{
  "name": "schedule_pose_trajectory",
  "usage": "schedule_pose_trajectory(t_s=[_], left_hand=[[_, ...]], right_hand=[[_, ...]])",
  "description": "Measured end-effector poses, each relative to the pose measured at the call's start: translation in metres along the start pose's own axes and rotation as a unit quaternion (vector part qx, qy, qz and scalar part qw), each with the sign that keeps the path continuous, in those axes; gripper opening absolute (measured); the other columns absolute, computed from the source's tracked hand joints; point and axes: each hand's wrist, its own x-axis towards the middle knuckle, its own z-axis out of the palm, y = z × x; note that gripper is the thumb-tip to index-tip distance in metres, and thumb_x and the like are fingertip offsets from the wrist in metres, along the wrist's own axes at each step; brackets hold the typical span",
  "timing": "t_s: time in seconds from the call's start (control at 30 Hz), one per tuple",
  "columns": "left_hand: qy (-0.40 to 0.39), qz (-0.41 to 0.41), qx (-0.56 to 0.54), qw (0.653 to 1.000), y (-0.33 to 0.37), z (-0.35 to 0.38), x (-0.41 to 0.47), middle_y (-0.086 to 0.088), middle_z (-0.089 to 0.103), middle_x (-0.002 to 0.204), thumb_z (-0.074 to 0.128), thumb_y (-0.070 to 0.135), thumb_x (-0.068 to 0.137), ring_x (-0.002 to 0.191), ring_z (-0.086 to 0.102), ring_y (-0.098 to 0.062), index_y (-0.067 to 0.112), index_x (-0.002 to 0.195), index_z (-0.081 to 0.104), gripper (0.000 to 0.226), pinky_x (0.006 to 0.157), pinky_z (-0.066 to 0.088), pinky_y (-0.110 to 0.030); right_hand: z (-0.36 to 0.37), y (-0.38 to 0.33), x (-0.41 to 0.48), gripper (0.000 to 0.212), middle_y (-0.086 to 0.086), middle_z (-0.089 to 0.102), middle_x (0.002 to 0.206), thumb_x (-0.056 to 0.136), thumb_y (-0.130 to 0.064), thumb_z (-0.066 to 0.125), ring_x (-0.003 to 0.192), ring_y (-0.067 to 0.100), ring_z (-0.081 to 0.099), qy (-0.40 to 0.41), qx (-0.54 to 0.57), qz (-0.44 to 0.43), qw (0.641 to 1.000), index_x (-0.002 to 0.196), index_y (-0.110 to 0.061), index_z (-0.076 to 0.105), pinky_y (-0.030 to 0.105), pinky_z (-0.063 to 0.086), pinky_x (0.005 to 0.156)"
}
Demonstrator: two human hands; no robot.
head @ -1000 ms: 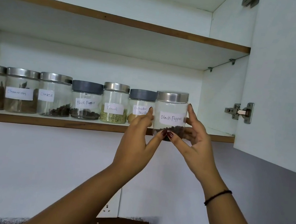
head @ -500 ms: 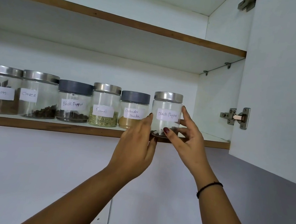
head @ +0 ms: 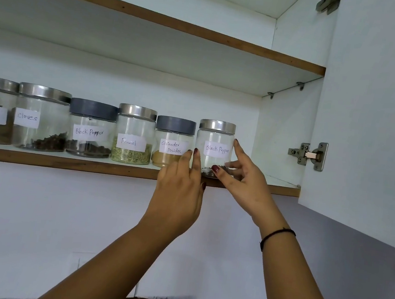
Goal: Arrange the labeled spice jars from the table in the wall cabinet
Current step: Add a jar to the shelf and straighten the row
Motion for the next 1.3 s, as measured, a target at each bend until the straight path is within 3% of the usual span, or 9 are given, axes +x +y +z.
schedule_pose_trajectory(t_s=[0.13,0.27,0.4,0.63,0.93,1.3], left_hand=[[0.022,0.018,0.014,0.999,-0.003,0.002,-0.003,-0.018,0.058,0.124,0.052,0.028,0.094,0.104,0.059,-0.031,-0.001,0.144,0.044,0.058,0.082,0.050,-0.041],[0.022,0.027,0.043,0.998,-0.004,0.005,-0.003,-0.013,0.059,0.111,0.046,0.028,0.094,0.095,0.056,-0.027,0.000,0.143,0.047,0.056,0.078,0.046,-0.040],[0.027,0.017,0.052,0.998,-0.002,0.005,-0.001,-0.011,0.059,0.103,0.048,0.029,0.095,0.089,0.055,-0.026,0.000,0.141,0.050,0.054,0.075,0.045,-0.039],[0.036,-0.022,0.037,0.998,0.005,0.005,0.002,-0.009,0.059,0.100,0.055,0.028,0.090,0.088,0.055,-0.024,0.001,0.134,0.056,0.052,0.075,0.044,-0.036],[0.040,-0.008,0.036,0.998,0.002,0.007,0.002,-0.010,0.059,0.099,0.053,0.020,0.089,0.087,0.055,-0.026,0.001,0.132,0.057,0.048,0.073,0.043,-0.037],[0.004,-0.009,0.016,1.000,0.000,0.002,0.005,-0.013,0.062,0.104,0.036,0.026,0.096,0.093,0.058,-0.028,-0.001,0.133,0.056,0.050,0.076,0.046,-0.040]], right_hand=[[0.001,-0.004,-0.001,0.085,-0.002,0.062,0.113,0.088,-0.043,0.069,0.103,0.010,0.061,0.004,-0.025,0.000,1.000,0.155,-0.039,0.016,0.024,0.048,0.088],[0.005,-0.005,0.004,0.083,0.002,0.064,0.117,0.088,-0.043,0.068,0.105,0.014,0.061,0.016,-0.061,0.009,0.998,0.155,-0.035,0.019,0.031,0.050,0.095],[0.008,-0.004,0.005,0.082,0.003,0.064,0.115,0.088,-0.044,0.068,0.105,0.015,0.061,0.022,-0.077,0.011,0.997,0.155,-0.032,0.022,0.028,0.049,0.092],[0.012,-0.007,0.010,0.072,0.004,0.066,0.103,0.089,-0.044,0.067,0.096,0.018,0.062,0.045,-0.097,0.028,0.994,0.151,-0.027,0.034,0.023,0.045,0.080],[0.013,-0.010,0.012,0.075,0.005,0.069,0.114,0.088,-0.048,0.067,0.108,0.019,0.062,0.056,-0.119,0.046,0.990,0.149,-0.015,0.039,0.021,0.042,0.087],[0.022,-0.015,-0.006,0.048,0.004,0.065,0.101,0.091,-0.048,0.061,0.091,0.018,0.063,0.121,-0.101,0.025,0.987,0.122,-0.012,0.055,0.030,0.053,0.079]])
